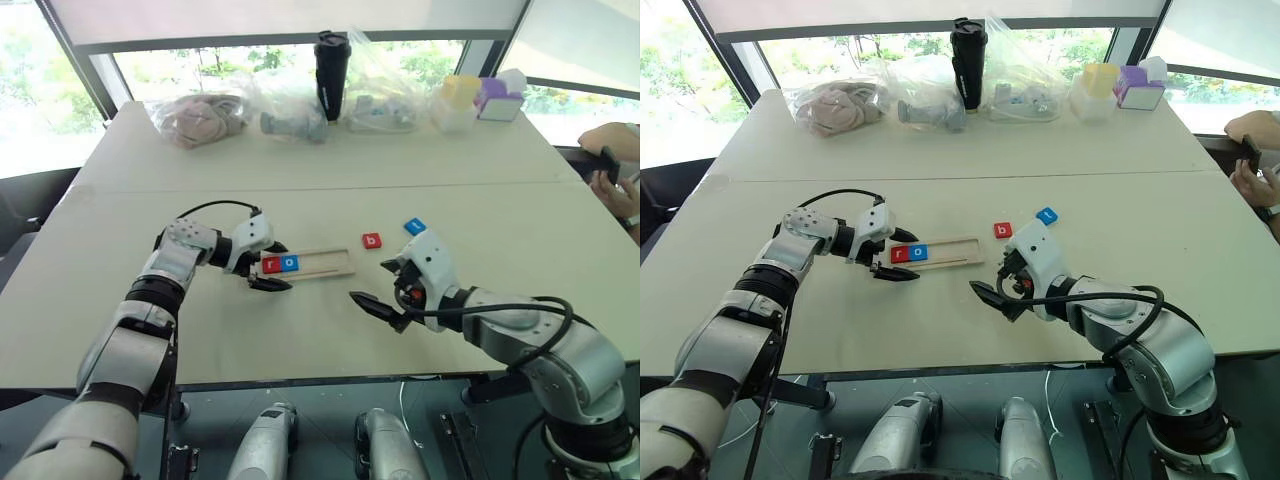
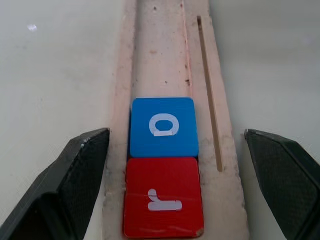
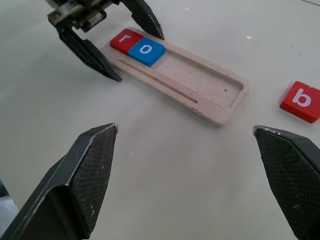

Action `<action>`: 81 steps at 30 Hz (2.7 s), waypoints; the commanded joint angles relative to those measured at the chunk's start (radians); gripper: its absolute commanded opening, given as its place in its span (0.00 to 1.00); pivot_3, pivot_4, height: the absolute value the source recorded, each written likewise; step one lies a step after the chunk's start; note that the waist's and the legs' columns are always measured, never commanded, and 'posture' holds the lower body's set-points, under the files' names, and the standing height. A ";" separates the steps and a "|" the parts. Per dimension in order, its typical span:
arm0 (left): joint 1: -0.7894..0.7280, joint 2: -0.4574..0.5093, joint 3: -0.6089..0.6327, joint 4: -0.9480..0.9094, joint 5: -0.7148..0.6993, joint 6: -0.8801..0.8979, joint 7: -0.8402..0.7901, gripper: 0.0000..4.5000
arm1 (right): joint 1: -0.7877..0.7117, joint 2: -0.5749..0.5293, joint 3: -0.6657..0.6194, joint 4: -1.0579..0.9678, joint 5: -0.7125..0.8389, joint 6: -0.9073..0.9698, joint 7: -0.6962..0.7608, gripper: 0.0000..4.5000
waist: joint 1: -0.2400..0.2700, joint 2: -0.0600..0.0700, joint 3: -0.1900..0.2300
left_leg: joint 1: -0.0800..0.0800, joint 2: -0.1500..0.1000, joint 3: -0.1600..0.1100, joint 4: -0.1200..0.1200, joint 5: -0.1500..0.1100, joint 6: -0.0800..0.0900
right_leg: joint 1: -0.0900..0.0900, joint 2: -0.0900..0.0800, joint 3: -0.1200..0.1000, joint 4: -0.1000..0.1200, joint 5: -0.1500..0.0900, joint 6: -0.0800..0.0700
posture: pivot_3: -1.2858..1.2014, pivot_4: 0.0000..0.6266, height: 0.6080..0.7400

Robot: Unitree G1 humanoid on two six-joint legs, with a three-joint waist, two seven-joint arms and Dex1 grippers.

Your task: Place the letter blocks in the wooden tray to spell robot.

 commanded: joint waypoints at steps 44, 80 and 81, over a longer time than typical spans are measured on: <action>-0.227 -0.045 0.010 0.318 0.180 -0.265 0.040 0.99 | 0.064 -0.052 -0.068 0.098 -0.097 -0.134 0.037 1.00 | 0.001 -0.001 0.000 | -0.001 0.000 0.000 0.001 0.000 0.000 | 0.000 0.000 -0.001 0.000 0.000 0.005 | 0.52 0.24 1.00; 0.612 0.312 0.523 -1.368 -0.481 0.890 0.382 0.99 | -0.508 0.432 -0.007 0.927 -0.350 -0.083 -0.243 1.00 | -0.034 0.001 0.001 | 0.003 0.001 0.002 -0.008 0.001 -0.001 | -0.005 0.005 0.008 0.002 0.003 0.001 | 0.52 0.24 1.00; 0.614 0.312 0.522 -1.366 -0.485 0.888 0.390 1.00 | -0.503 0.441 -0.001 0.927 -0.355 -0.081 -0.246 0.94 | -0.034 0.001 0.001 | 0.003 0.001 0.002 -0.008 0.001 -0.001 | -0.005 0.006 0.008 0.002 0.003 0.001 | 0.52 0.24 1.00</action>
